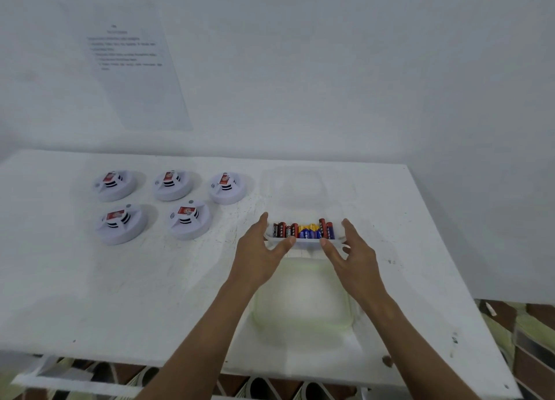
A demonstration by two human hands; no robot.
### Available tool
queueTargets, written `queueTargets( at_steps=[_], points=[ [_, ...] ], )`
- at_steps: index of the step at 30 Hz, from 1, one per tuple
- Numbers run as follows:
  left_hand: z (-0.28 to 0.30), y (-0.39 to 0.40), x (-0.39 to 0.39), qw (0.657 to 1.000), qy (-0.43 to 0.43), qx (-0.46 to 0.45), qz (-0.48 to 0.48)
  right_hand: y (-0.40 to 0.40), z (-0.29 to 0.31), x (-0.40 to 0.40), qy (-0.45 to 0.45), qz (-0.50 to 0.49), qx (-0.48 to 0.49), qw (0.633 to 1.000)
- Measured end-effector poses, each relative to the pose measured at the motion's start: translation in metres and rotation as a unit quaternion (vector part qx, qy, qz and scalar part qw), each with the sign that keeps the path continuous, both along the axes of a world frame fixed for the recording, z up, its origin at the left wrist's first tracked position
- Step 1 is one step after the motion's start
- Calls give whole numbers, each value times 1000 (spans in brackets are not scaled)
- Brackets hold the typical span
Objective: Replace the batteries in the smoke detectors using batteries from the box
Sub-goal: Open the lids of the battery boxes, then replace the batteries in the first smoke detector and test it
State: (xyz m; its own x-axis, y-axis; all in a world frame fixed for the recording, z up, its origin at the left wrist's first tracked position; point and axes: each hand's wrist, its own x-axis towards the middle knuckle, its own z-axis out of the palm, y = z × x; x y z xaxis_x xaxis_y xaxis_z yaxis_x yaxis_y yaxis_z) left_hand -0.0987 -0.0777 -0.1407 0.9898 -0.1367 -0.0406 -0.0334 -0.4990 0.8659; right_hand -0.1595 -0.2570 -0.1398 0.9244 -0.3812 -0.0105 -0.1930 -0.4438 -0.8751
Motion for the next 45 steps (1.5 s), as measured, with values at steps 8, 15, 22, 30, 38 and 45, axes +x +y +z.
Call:
queueTargets(
  at_steps=[8,15,22,30,38,45],
  points=[
    [1,-2,10,1000,-2,30,-3,-2,-1,7,-2,8,-6,1000],
    [0,-4,8,999,-5,31,6,-3,0,8,5,10,-16,1000],
    [8,1,8,999,-5,35,3,-5,3,9,12,31,-67,997],
    [48,63,29,994,-57,86,19,43,43,33,-55,97,-105,988],
    [49,170,71,987,-49,151,28,141,46,88,-22,226,-99,969],
    [20,225,106,988,21,148,-45,187,29,129,72,231,-88,966]
  ],
)
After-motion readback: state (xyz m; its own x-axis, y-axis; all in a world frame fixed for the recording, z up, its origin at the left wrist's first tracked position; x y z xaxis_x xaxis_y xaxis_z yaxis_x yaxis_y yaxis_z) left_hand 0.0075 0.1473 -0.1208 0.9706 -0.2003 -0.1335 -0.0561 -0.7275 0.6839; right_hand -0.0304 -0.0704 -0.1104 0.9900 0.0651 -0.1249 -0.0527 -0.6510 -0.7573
